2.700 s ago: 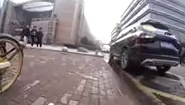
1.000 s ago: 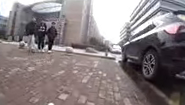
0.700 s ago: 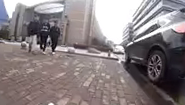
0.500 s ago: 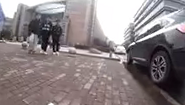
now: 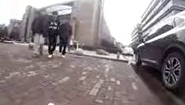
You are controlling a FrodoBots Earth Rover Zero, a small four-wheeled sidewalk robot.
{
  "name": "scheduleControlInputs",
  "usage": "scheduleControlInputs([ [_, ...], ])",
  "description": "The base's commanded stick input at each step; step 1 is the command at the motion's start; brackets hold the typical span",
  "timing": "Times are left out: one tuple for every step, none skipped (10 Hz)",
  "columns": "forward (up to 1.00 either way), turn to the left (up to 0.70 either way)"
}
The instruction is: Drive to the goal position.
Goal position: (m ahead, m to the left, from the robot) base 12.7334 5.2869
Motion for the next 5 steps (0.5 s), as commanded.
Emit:
scheduleControlInputs([
  [0.21, 0.58],
  [0.21, 0.02],
  [0.15, 0.0],
  [0.1, 0.0],
  [0.06, 0.0],
])
